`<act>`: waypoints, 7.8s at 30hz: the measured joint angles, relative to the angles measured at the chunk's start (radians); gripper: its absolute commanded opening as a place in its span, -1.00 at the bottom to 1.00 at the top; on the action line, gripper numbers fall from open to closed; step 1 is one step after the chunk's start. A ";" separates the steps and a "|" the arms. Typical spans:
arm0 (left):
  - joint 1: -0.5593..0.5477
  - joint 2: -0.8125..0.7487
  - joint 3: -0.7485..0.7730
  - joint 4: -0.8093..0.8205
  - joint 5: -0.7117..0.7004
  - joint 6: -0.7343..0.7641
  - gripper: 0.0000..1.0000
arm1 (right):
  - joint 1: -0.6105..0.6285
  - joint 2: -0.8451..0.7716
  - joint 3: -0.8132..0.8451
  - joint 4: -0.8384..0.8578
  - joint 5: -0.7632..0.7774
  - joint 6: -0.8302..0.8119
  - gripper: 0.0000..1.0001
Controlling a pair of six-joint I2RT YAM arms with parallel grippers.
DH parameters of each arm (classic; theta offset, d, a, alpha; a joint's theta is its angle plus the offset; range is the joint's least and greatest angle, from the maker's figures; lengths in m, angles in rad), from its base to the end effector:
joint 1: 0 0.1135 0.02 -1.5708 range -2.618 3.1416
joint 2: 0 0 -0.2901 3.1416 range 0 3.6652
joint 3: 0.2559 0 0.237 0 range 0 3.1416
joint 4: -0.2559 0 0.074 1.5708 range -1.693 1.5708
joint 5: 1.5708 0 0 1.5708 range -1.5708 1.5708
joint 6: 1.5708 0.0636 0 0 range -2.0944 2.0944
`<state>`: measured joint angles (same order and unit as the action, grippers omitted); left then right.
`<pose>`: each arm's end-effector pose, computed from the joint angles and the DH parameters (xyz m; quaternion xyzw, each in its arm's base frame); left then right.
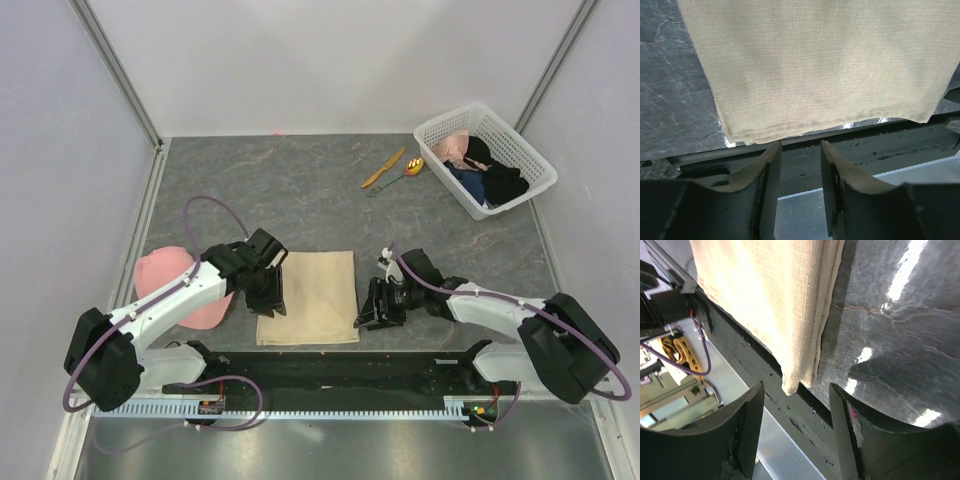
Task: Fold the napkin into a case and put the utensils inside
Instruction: Smooth out the lower triangle-folded napkin at the center of the board, then pick up the lower triangle-folded napkin from the center of the board.
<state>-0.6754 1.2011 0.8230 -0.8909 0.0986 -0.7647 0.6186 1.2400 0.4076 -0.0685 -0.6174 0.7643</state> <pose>0.1453 -0.1244 0.2240 -0.0367 0.9868 -0.1356 0.0807 0.1437 0.1475 0.1600 -0.0341 0.9047 0.4207 0.0583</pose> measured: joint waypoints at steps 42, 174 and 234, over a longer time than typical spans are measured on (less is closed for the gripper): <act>0.051 0.031 -0.219 0.036 -0.060 -0.211 0.11 | -0.067 0.182 0.003 0.095 -0.118 -0.063 0.07; 0.474 -0.184 0.252 -0.224 -0.206 -0.189 0.42 | 0.598 0.691 1.088 -0.622 0.762 -0.014 0.30; 0.410 0.112 0.053 0.299 0.229 -0.078 0.47 | 0.423 0.227 0.514 -0.261 0.446 -0.008 -1.00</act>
<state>-0.2653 1.3128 0.8764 -0.5919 0.3279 -0.8429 1.0420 1.4670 0.9215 -0.3298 -0.1715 0.7559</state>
